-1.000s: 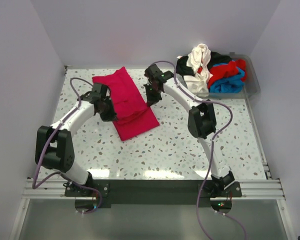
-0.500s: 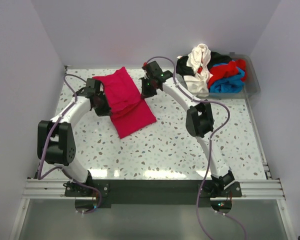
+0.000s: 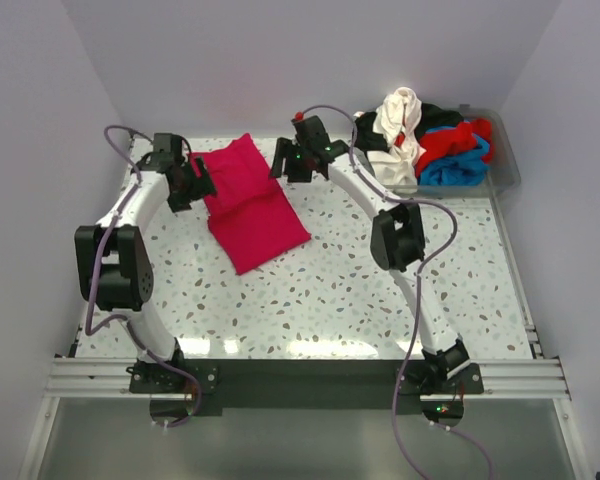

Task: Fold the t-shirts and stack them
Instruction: Fold the tshirt

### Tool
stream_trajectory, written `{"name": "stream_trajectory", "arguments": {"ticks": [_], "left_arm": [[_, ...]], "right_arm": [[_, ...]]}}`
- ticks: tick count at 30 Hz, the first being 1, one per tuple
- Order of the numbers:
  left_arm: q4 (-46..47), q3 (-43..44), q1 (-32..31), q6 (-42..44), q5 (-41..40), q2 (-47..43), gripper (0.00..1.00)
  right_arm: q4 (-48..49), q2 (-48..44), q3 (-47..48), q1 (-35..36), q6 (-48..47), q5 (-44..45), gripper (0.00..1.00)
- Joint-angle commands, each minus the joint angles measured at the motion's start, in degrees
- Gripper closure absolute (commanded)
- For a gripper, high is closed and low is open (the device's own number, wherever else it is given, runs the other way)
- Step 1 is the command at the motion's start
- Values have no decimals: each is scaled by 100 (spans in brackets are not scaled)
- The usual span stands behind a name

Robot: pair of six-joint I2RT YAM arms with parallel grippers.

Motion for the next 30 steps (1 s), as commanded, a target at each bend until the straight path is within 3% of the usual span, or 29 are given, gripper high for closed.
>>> {"name": "stream_trajectory", "arguments": {"ticks": [1, 6, 15, 30], "left_arm": [[235, 891, 43, 25, -271, -81, 17], [385, 762, 43, 25, 150, -213, 15], [964, -986, -98, 122, 98, -520, 16], [1360, -962, -89, 210, -78, 129, 25]], "right_arm": [[827, -522, 129, -281, 366, -29, 35], [828, -1251, -652, -325, -187, 33, 30], [1064, -1710, -2682, -246, -584, -521, 35], [1232, -1113, -2570, -97, -583, -486, 42]]}}
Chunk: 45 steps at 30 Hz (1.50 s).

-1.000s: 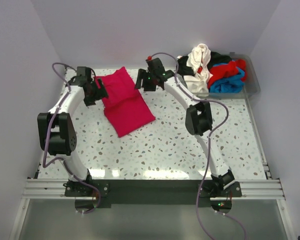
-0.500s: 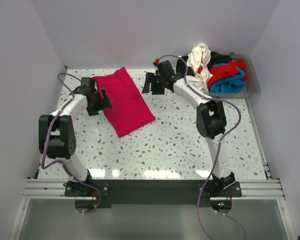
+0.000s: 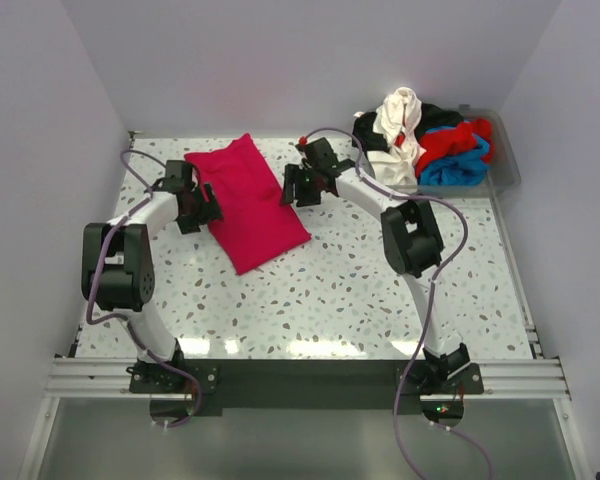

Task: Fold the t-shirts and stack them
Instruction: Fold the tshirt

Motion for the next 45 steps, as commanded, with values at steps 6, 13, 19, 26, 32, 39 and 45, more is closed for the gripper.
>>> {"name": "stream_trajectory", "arguments": {"ticks": [6, 13, 19, 26, 32, 39, 45], "left_arm": [[355, 155, 5, 103, -146, 435, 30], [469, 138, 5, 103, -181, 549, 39], [513, 182, 5, 112, -164, 716, 49], [618, 252, -4, 155, -41, 866, 75], [777, 339, -4, 217, 196, 1006, 100], [874, 515, -22, 200, 328, 1006, 100], [830, 639, -39, 182, 302, 971, 100]], "right_arm": [[93, 224, 298, -11, -107, -97, 48], [119, 189, 271, 50, -107, -53, 59], [93, 180, 324, 67, -107, 0, 66], [5, 206, 377, 68, -160, 35, 90], [-30, 171, 280, 59, -169, 105, 100], [154, -127, -166, 59, -134, 421, 100], [277, -374, -467, 59, -116, 641, 100]]}}
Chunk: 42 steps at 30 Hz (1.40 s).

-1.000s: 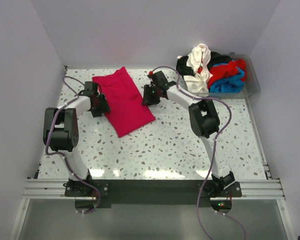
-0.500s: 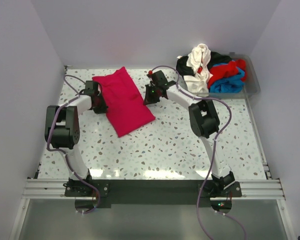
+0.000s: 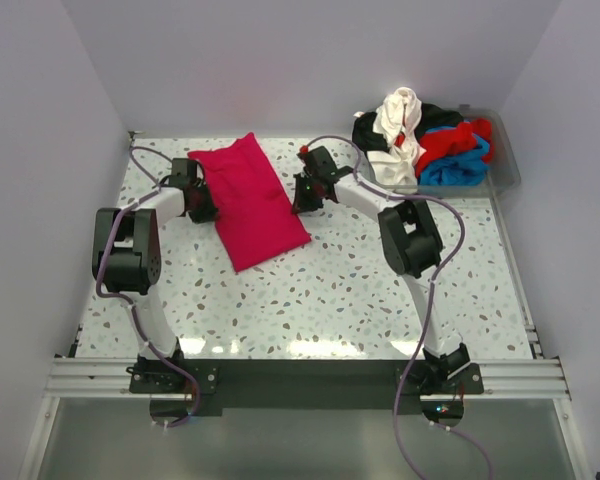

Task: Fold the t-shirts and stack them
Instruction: Fold the tshirt

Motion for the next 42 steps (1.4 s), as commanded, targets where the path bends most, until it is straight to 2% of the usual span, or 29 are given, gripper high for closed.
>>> {"name": "stream_trajectory", "arguments": {"ticks": [1, 9, 22, 31, 33, 34, 35, 36, 38, 39, 42], "left_arm": [[106, 241, -33, 66, -8, -6, 100], [123, 127, -33, 22, -62, -200, 100], [115, 460, -94, -22, -70, -200, 100], [106, 504, -112, 31, -96, 134, 100], [54, 575, -112, 57, -132, 178, 87], [1, 592, -112, 75, -166, 161, 67], [1, 601, -112, 84, -184, 152, 54], [-17, 610, -112, 84, -202, 135, 34], [-96, 636, -112, 92, -219, 47, 20], [-140, 645, -112, 101, -228, 12, 13], [-289, 593, -129, 154, -193, -216, 6]], "right_arm": [[111, -513, -134, 22, -50, 331, 100], [234, -698, -293, 22, -59, 463, 100], [322, -857, -513, 13, -59, 674, 100], [182, -690, -355, 4, -85, 657, 100], [138, -672, -319, 13, -86, 639, 100], [129, -672, -319, 4, -86, 648, 100], [120, -681, -311, -5, -94, 639, 97], [85, -690, -311, -5, -103, 639, 83], [33, -742, -293, -22, -173, 656, 68], [-63, -777, -302, -22, -208, 657, 58], [-178, -979, -503, -31, -349, 692, 48]]}}
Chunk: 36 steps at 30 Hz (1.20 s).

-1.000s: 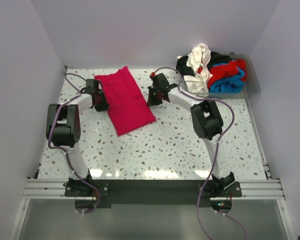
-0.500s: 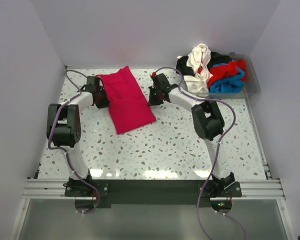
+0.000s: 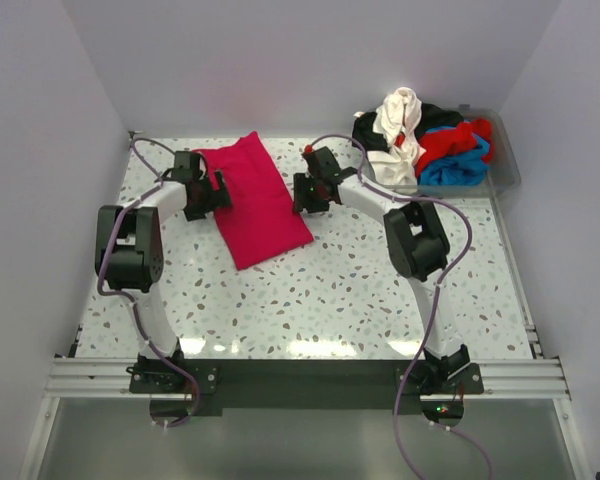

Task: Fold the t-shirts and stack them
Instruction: Fold the tshirt

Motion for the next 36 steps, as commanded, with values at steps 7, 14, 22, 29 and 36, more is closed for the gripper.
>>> {"name": "stream_trajectory", "arguments": {"ticks": [7, 14, 22, 29, 36], "left_arm": [[-303, -634, -384, 189, -5, -1302, 6], [-418, -1566, -877, -47, -49, -2129, 6], [-461, -2726, -991, -285, -14, -3095, 6], [-576, -3175, -991, -391, -49, -3580, 6], [-321, -3483, -1061, -268, 48, -3835, 11]], "right_arm": [[-196, -1227, -974, -29, -387, -50, 44], [-134, -1571, -1616, -29, -326, -322, 44], [-143, -1430, -1739, 129, -168, -569, 50], [-249, -1465, -2125, 235, 8, -490, 55], [-293, -1500, -2328, 261, 43, -498, 75]]}}
